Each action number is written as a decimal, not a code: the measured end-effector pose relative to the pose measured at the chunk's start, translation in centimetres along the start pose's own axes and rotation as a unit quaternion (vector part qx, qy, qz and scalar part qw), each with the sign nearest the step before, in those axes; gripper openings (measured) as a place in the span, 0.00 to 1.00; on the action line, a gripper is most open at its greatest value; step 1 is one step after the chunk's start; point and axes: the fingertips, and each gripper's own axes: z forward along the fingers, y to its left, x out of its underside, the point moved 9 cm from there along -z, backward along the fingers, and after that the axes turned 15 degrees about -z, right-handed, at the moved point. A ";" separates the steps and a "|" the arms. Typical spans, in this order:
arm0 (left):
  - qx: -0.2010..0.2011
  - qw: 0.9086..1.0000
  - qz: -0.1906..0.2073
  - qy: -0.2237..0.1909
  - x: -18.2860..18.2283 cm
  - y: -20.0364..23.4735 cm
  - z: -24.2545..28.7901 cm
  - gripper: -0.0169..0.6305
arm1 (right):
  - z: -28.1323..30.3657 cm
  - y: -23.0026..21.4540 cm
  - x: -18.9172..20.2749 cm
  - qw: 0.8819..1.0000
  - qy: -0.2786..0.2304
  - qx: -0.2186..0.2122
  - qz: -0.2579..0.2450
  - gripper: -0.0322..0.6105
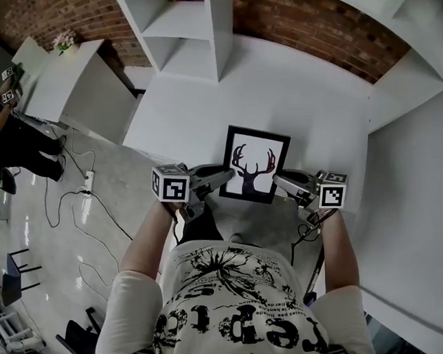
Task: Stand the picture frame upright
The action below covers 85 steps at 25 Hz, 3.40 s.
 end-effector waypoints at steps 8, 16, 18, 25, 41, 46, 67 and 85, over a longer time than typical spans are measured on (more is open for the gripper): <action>-0.002 1.000 0.026 0.009 -0.4 -1.2 -0.3 0.17 | 0.1 1.3 -0.5 0.999 -0.013 0.022 -0.024 0.17; 0.022 0.998 0.052 0.008 -19.2 7.7 -9.3 0.17 | 17.9 -5.7 -11.4 0.996 -0.002 0.071 -0.055 0.17; 0.031 0.998 0.057 0.013 -21.9 8.4 -10.2 0.17 | 19.8 -6.3 -13.2 0.995 -0.002 0.083 -0.059 0.17; 0.029 0.992 0.118 0.021 -29.5 13.4 -9.2 0.17 | 24.2 -12.4 -16.6 0.987 0.019 0.128 -0.097 0.17; -0.011 0.971 0.235 0.050 -39.4 22.3 -6.3 0.18 | 30.5 -22.5 -20.9 0.958 0.094 0.229 -0.148 0.18; -0.023 0.967 0.248 0.058 -38.6 23.6 -5.1 0.18 | 30.0 -23.7 -19.6 0.952 0.104 0.243 -0.153 0.18; -0.082 0.958 0.268 0.054 -40.1 26.9 -3.5 0.24 | 32.2 -27.1 -19.1 0.913 0.144 0.320 -0.207 0.19; -0.130 0.956 0.256 0.066 -42.4 27.8 -2.8 0.26 | 33.1 -28.3 -20.0 0.900 0.141 0.357 -0.208 0.21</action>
